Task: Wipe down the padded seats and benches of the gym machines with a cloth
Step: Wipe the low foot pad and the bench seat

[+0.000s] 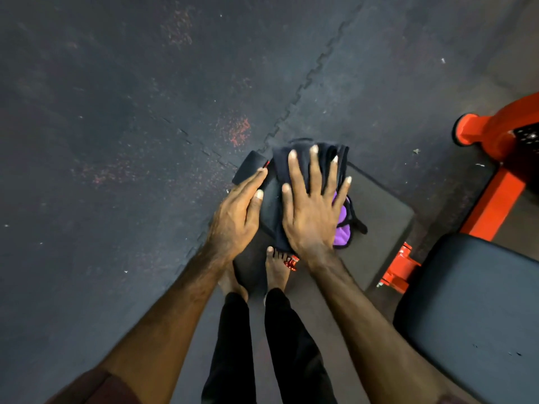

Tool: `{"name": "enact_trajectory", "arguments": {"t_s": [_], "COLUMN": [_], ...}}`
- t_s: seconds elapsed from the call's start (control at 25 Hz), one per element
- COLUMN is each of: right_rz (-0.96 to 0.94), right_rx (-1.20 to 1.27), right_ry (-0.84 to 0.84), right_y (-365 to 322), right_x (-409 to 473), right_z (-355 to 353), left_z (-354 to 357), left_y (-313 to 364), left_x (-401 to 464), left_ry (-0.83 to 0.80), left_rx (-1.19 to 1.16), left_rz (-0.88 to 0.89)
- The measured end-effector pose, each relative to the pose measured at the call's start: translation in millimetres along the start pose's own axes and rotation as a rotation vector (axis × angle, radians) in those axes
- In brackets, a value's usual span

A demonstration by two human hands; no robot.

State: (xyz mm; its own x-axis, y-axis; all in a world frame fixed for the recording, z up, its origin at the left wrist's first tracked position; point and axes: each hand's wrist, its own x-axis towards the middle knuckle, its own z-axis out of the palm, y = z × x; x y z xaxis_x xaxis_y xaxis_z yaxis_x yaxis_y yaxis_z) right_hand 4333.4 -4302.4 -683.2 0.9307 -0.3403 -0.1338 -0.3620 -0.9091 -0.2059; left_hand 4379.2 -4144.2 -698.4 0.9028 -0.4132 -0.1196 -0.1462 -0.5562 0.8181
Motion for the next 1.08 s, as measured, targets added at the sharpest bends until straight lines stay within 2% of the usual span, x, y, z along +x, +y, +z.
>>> {"name": "enact_trajectory", "arguments": {"t_s": [0.08, 0.12, 0.2, 0.28, 0.32, 0.36, 0.44, 0.52, 0.56, 0.6, 0.68, 0.76, 0.8, 0.84, 0.92, 1.08], "right_rz": [-0.243, -0.273, -0.114, 0.159, 0.202, 0.155, -0.132, -0.38, -0.431, -0.433, -0.32, -0.159, -0.144, -0.201, -0.442, -0.798], "right_rx": [-0.051, -0.061, -0.028, 0.05, 0.057, 0.047, 0.004, -0.08, -0.114, -0.126, -0.104, -0.075, -0.078, -0.103, -0.184, -0.352], "right_ry": [-0.062, -0.083, -0.072, 0.021, 0.028, 0.025, -0.011, -0.063, -0.087, -0.108, -0.104, -0.046, -0.038, -0.035, -0.082, -0.159], "right_y": [32, 45, 37, -6, -28, -43, -39, -1, 22, 39, 36, -3, -26, -42, -43, 4], "right_x": [-36, -41, -25, 7, 16, 15, -16, -61, -74, -76, -58, -30, -20, -17, -30, -50], "right_z": [-10, -14, -11, -5, -3, -1, 8, 0, -6, -9, -11, -4, -1, 2, 10, -9], "left_z": [-11, -15, -20, -21, -20, -19, -17, -19, -20, -21, -24, -20, -16, -15, -12, 6], "left_y": [0, -1, -5, -8, -9, -7, -6, -6, -7, -8, -8, -11, -14, -15, -19, -31], "left_x": [-8, -10, -12, -15, -17, -21, -30, -40, -44, -48, -53, -57, -58, -59, -59, -74], "left_ry": [-0.025, -0.038, -0.046, -0.049, -0.039, -0.025, 0.021, 0.042, 0.032, 0.02, 0.008, 0.013, 0.035, 0.062, 0.095, -0.001], "left_rx": [-0.01, -0.018, -0.029, -0.052, -0.067, -0.081, -0.082, -0.098, -0.153, -0.211, -0.298, -0.405, -0.441, -0.456, -0.497, -0.517], "left_rz": [0.0, -0.003, -0.023, -0.039, -0.04, -0.061, -0.155, -0.258, -0.295, -0.324, -0.352, -0.403, -0.437, -0.484, -0.584, -0.764]}}
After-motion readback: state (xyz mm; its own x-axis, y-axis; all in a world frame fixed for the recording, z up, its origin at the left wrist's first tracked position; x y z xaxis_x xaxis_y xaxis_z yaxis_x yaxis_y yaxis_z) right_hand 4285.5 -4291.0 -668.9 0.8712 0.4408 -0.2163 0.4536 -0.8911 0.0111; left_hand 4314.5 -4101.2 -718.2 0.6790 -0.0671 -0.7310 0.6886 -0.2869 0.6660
